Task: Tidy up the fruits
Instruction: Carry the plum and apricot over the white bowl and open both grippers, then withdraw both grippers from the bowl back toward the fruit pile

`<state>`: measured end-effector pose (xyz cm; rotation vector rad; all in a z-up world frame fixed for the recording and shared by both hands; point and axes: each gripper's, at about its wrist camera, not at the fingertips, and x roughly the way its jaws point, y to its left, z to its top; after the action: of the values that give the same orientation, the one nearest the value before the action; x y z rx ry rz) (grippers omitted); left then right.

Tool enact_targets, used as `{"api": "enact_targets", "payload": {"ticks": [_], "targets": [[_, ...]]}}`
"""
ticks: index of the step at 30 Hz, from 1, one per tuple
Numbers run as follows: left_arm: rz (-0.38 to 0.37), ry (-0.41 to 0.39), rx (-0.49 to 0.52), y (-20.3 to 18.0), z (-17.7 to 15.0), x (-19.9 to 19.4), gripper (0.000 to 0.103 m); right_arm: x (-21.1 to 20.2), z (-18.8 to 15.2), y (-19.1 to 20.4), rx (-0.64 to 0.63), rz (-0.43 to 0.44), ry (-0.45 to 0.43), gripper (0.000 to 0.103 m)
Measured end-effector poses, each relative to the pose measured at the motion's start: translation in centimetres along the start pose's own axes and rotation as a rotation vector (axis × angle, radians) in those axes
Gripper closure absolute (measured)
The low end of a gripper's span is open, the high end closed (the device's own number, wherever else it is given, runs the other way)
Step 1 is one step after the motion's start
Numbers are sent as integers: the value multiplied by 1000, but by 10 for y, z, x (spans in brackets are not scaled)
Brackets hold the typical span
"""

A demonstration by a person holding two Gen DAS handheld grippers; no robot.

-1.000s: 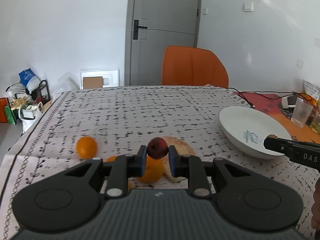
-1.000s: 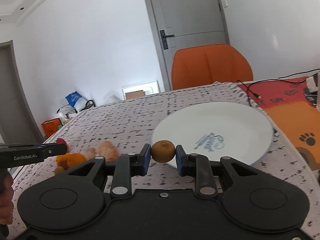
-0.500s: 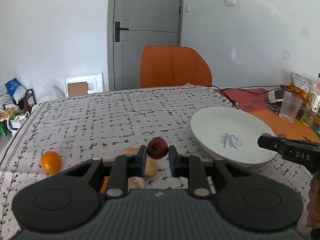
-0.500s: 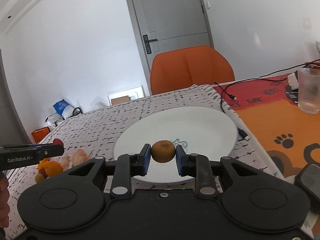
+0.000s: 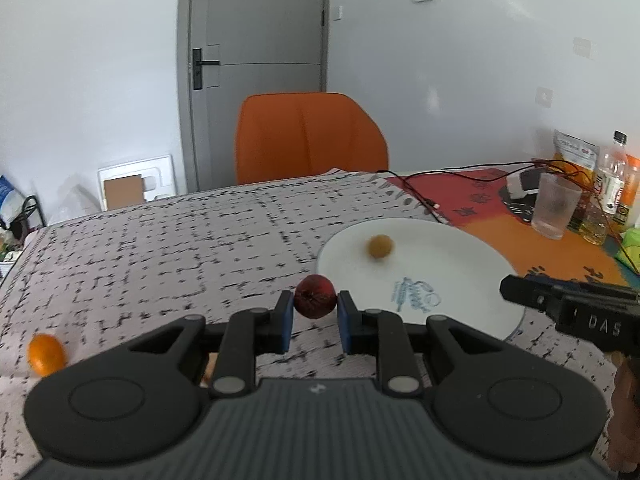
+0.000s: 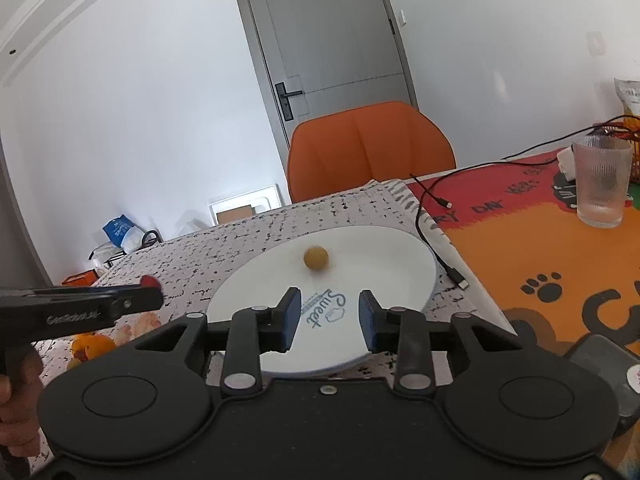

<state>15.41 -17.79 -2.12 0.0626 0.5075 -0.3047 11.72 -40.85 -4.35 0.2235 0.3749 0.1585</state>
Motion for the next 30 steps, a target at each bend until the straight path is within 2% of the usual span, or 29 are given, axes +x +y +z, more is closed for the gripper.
{"api": "enact_targets", "payload": {"ticks": [12, 17, 20, 24, 26, 30], "targets": [[-57, -7, 35, -31, 12, 12, 81, -3, -3, -6, 1, 35, 10, 65], [2, -13, 35, -29, 13, 11, 76, -3, -5, -5, 3, 37, 17, 64], [16, -3, 5, -18, 13, 7, 67, -2, -5, -3, -2, 37, 17, 60], [46, -8, -9, -5, 11, 0, 50, 1, -5, 1, 1, 41, 20, 58], [58, -14, -20, 2, 9, -5, 46, 2, -6, 4, 0, 40, 22, 53], [104, -19, -42, 17, 5, -13, 30, 4, -6, 12, -8, 37, 23, 51]]}}
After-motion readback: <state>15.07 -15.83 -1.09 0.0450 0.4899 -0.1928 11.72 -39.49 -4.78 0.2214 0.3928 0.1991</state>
